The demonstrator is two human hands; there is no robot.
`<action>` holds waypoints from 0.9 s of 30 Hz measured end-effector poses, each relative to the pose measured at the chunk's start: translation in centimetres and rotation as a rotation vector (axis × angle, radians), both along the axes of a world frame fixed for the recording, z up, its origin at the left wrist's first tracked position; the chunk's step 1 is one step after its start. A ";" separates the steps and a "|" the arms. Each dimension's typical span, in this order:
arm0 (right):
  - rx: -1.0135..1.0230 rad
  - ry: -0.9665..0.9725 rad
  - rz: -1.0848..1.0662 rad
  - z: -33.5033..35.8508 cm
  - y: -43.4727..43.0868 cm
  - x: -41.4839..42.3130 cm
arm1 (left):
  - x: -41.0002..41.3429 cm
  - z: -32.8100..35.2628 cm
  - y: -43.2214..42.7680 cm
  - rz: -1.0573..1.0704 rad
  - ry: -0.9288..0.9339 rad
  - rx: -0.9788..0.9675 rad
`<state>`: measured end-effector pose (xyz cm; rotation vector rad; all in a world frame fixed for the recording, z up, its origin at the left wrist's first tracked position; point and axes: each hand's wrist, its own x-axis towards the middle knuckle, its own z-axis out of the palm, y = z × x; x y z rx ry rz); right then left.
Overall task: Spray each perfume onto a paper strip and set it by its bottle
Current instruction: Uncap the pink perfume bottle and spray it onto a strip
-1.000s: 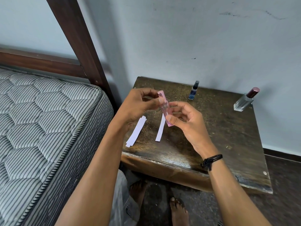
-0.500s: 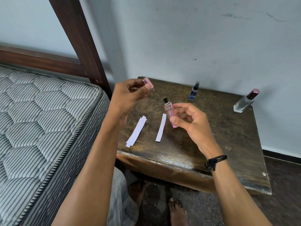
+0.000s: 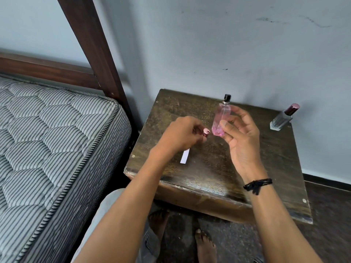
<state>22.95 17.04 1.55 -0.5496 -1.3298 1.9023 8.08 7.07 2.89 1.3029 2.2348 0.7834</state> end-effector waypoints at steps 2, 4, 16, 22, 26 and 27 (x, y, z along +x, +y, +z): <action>0.016 0.017 -0.026 0.3 0.0 0.1 | 1.0 -0.2 0.5 -0.030 0.009 -0.028; 0.028 0.034 -0.044 0.5 0.2 0.4 | 2.0 -0.5 0.8 -0.041 0.018 -0.054; 0.044 0.096 -0.091 1.3 0.6 1.4 | 5.8 -2.8 2.3 -0.079 -0.011 0.044; 0.038 0.077 -0.087 1.4 0.2 1.3 | 5.9 -2.9 2.4 -0.107 0.026 0.028; 0.028 0.063 -0.088 1.3 0.1 1.2 | 4.3 -1.6 2.1 -0.122 0.062 -0.005; 0.027 0.058 -0.086 1.2 0.0 1.2 | 3.6 -1.3 2.0 -0.116 0.087 -0.013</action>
